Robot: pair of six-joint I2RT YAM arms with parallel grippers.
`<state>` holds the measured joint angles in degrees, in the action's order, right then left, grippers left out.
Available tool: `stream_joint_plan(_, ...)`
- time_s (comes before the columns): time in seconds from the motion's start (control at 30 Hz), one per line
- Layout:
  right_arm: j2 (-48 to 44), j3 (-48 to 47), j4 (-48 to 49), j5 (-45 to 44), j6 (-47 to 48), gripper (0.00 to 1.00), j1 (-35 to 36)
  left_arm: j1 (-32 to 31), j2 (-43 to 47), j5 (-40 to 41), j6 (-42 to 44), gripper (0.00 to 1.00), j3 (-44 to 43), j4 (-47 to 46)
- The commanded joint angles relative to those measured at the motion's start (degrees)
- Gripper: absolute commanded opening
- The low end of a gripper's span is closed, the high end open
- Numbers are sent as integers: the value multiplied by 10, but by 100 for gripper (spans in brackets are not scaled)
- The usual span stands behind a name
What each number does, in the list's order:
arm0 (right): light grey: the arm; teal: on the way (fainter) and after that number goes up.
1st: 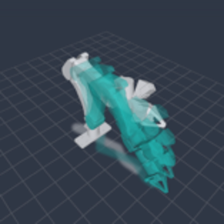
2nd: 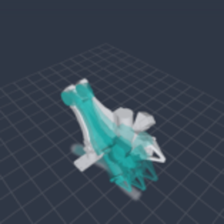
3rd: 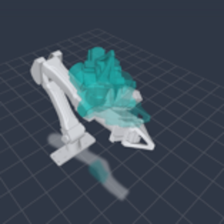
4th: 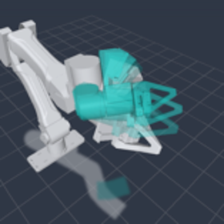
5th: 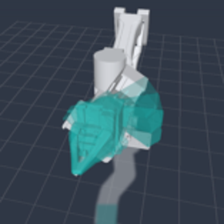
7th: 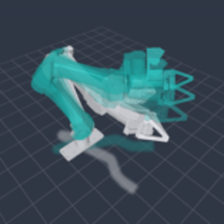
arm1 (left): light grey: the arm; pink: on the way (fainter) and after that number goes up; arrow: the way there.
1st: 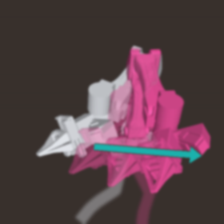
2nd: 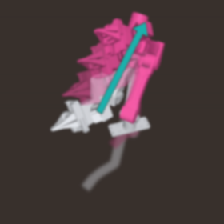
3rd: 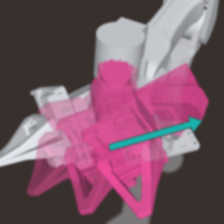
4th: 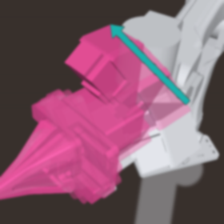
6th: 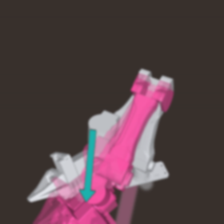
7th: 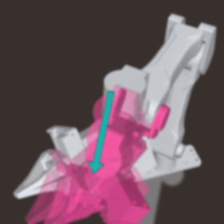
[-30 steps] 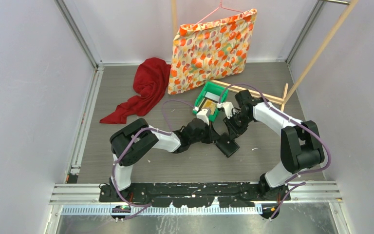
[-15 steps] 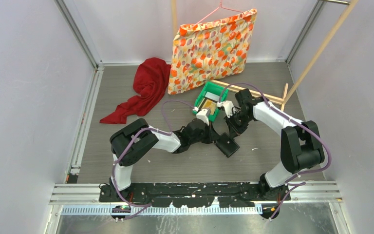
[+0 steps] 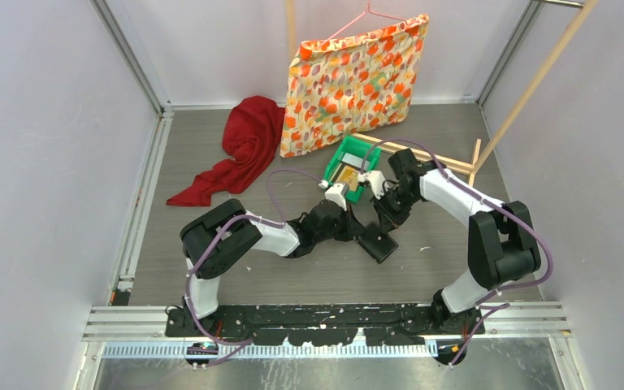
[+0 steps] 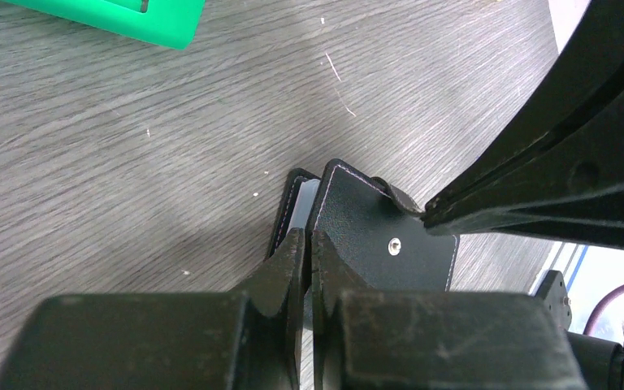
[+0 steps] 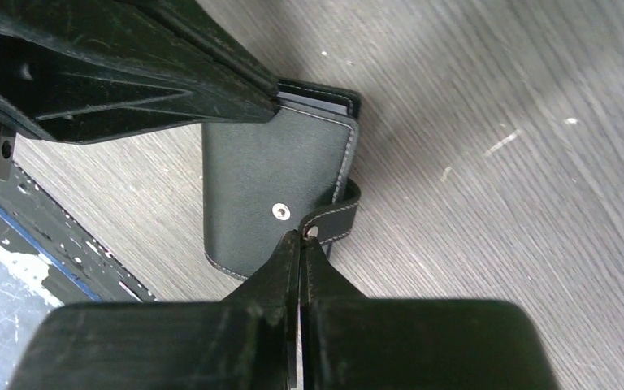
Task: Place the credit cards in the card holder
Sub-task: Close the card holder at the center of the board.
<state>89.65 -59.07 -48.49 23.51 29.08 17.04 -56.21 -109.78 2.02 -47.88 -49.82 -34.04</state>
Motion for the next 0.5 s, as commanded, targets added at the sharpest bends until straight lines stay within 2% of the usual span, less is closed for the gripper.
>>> stream_joint_plan(0.0,15,-24,-23,15,19,1,25,-2,8,27,9,0,23,50)
stream_joint_plan(0.47,36,-25,-32,13,19,1,50,-2,9,27,9,0,24,47)
